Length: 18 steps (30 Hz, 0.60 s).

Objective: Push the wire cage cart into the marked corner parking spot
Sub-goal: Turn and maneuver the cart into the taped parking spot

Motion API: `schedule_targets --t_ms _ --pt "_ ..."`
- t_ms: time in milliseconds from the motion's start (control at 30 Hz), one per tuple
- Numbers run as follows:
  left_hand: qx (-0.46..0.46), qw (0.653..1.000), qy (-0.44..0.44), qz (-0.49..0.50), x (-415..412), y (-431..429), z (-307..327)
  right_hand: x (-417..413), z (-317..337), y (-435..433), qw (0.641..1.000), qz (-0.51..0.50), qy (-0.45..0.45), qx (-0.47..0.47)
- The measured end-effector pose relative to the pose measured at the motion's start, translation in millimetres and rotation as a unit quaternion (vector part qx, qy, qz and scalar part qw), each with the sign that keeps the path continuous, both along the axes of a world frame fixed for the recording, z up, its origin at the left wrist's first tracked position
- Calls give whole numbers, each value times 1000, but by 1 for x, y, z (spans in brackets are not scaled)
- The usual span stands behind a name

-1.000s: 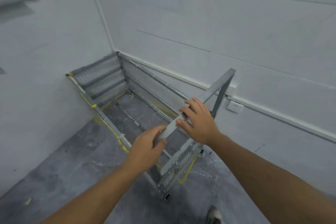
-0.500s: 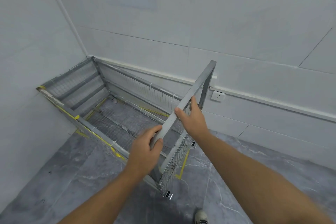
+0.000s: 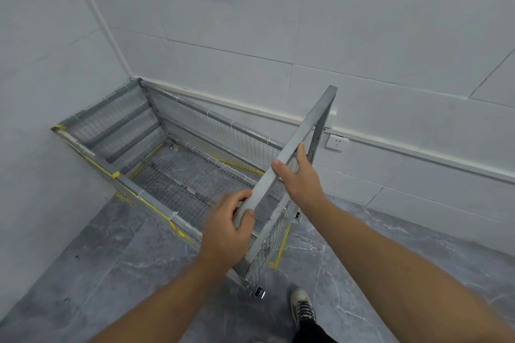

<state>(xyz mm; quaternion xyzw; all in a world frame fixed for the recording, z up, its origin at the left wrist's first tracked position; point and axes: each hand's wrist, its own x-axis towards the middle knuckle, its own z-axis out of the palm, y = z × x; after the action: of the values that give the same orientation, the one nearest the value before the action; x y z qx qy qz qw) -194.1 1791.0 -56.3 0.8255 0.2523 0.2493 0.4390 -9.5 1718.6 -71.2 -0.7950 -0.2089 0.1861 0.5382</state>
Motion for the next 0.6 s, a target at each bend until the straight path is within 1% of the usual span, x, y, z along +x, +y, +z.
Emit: schedule_targets --t_ms 367,500,600 --pt "-18 1000 3 21 4 -3 0 5 4 1 1000 6 -4 30" --pt "-12 1000 -5 25 16 -8 3 17 5 3 999 -6 24 29" --pt "-7 1000 1 5 30 -7 5 37 7 5 998 -8 51 24"
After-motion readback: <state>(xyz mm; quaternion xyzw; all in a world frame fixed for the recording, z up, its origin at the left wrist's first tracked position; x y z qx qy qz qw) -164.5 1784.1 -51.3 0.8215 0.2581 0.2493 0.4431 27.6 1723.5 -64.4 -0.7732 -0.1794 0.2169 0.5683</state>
